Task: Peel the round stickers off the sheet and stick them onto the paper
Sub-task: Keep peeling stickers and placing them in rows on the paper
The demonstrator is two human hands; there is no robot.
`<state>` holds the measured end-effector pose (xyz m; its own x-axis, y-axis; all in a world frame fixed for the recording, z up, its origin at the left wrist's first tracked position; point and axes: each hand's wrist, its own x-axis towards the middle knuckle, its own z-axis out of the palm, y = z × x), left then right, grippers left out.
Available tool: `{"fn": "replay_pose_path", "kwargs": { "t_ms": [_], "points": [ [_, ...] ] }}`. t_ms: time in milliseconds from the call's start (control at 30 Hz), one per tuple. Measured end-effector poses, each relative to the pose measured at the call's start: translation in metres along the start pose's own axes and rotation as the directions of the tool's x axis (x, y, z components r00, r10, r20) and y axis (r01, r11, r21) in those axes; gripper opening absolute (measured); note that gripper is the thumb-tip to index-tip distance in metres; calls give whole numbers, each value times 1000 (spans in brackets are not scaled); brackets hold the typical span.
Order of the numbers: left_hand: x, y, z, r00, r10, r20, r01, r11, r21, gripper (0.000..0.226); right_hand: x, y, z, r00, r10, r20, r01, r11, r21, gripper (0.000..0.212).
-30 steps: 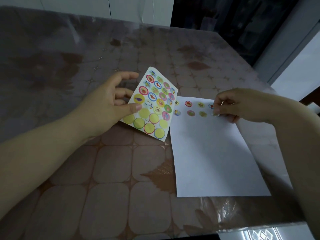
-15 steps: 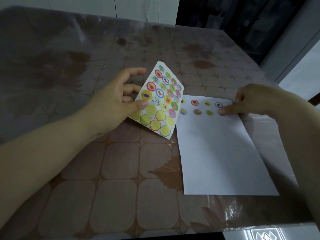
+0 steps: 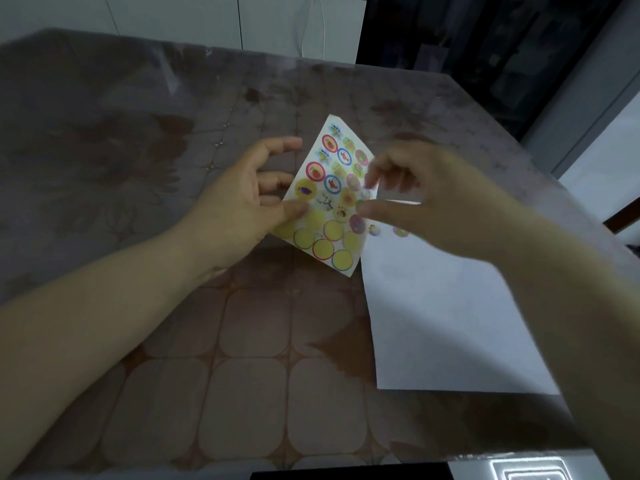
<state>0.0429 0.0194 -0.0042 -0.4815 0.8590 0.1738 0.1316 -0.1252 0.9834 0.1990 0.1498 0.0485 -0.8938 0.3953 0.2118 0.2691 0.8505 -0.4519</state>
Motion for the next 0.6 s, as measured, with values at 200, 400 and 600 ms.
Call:
{"fn": "replay_pose_path", "kwargs": {
  "t_ms": [200,400,600],
  "points": [
    [0,2,2,1000,3,-5,-4,997,-80,59,16,-9,58,918,-106,-383,120,993,14,29],
    [-2,2,1,998,42,46,-42,999,0,62,18,0,55,880,-218,-422,196,976,-95,51],
    [-6,9,-1,991,77,113,-87,992,92,65,19,2,22,937,-286,-198,257,953,-162,20]
  ]
}}
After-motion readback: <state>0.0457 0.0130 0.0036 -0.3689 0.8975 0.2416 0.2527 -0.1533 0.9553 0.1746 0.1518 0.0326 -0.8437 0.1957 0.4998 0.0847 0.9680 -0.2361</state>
